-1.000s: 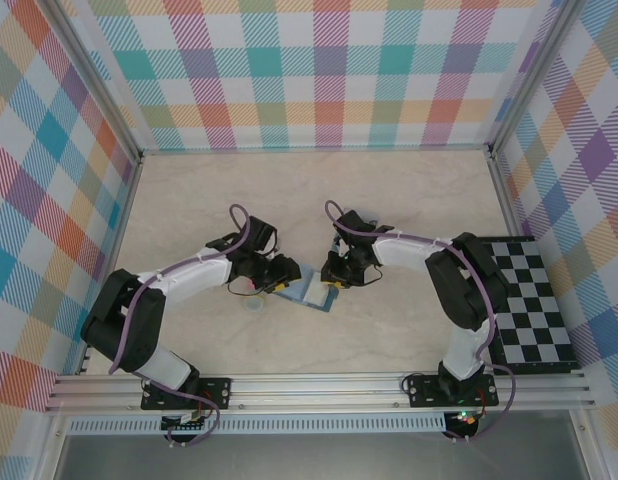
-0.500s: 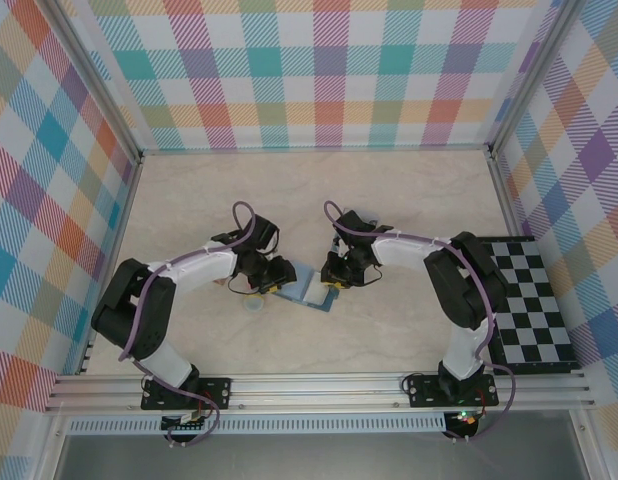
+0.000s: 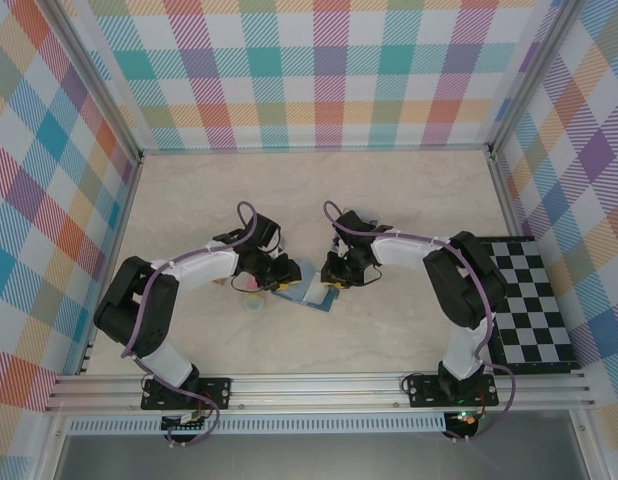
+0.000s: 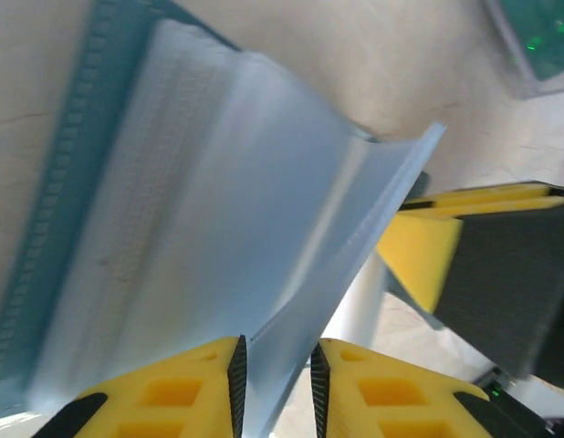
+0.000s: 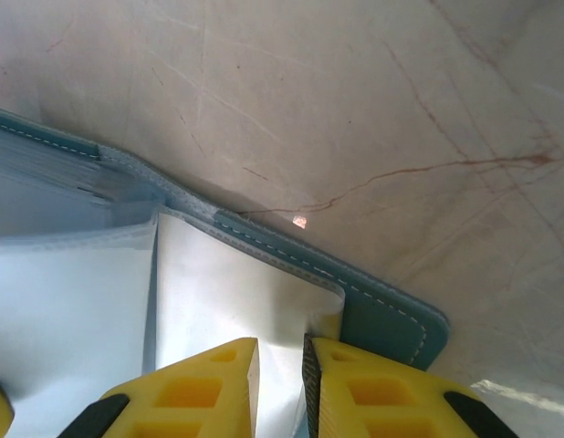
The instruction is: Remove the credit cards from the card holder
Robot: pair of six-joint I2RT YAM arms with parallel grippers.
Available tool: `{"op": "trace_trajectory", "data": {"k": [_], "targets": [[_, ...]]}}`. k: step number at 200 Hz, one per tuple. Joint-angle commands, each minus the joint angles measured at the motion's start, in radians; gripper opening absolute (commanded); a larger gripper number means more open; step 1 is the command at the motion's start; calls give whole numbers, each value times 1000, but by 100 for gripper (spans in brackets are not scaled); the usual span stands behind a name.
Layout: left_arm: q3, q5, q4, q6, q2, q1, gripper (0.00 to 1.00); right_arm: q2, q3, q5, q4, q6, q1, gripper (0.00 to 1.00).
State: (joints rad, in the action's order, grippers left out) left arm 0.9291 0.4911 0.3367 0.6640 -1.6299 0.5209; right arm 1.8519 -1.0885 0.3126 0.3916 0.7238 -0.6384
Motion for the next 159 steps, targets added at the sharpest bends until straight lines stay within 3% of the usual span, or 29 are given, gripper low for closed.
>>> {"op": "trace_trajectory", "data": {"k": [1, 45, 112, 159], "targets": [[-27, 128, -128, 19, 0, -2, 26, 22, -21, -3, 29, -18, -6, 22], [-28, 144, -185, 41, -26, 52, 26, -62, -3, -39, 9, -17, -4, 22], [13, 140, -249, 73, -130, 142, 24, -254, 101, -223, 2, 60, 12, 23], [33, 114, -242, 74, -171, 154, 19, -212, 58, -51, -49, 24, 16, 19]]}}
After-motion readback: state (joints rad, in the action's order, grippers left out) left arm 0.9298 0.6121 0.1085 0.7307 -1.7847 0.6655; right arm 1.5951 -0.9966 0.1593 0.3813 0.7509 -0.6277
